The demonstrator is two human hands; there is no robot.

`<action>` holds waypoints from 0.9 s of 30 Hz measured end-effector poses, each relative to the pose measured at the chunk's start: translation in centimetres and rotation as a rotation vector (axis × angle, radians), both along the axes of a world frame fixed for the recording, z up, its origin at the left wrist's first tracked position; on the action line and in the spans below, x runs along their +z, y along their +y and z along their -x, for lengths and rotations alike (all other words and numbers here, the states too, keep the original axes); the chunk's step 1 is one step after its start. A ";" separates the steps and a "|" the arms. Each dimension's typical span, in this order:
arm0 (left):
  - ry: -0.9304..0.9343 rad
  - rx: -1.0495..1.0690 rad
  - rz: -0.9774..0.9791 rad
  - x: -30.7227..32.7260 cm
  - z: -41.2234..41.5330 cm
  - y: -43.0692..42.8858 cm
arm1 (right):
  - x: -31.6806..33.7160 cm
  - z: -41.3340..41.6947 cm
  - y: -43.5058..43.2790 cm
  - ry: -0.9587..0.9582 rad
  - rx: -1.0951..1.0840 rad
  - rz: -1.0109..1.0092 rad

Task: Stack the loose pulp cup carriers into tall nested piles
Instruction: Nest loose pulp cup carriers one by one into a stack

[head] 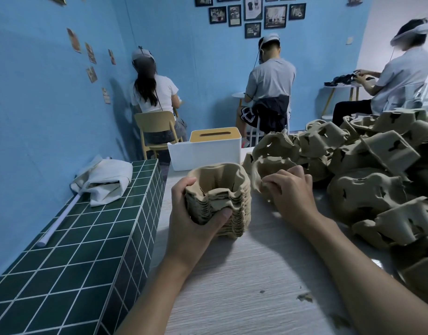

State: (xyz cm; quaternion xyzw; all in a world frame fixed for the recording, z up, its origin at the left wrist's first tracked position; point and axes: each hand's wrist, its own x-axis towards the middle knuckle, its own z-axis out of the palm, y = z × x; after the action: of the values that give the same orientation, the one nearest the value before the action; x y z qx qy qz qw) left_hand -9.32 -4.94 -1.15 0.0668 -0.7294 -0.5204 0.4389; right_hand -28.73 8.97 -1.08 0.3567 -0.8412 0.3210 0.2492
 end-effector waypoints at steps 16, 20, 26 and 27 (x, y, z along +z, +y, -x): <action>0.004 0.001 -0.013 -0.1 0.0 -0.1 | 0.8 -2.2 -0.2 -0.042 0.019 -0.173; 0.011 -0.010 -0.026 -0.2 0.0 -0.2 | 0.5 -2.0 0.1 0.042 0.065 -0.099; 0.015 -0.017 -0.025 -0.3 0.1 -0.4 | 0.6 -3.0 -0.5 0.041 0.236 -0.149; 0.015 -0.019 -0.027 -0.3 0.1 -0.4 | 0.6 -2.9 -0.5 0.059 0.236 -0.127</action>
State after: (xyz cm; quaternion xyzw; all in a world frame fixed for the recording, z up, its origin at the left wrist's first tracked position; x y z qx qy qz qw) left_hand -9.41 -5.37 -1.44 0.0620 -0.7197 -0.5346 0.4386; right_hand -25.80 8.47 -0.50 0.4775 -0.8043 0.2837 0.2111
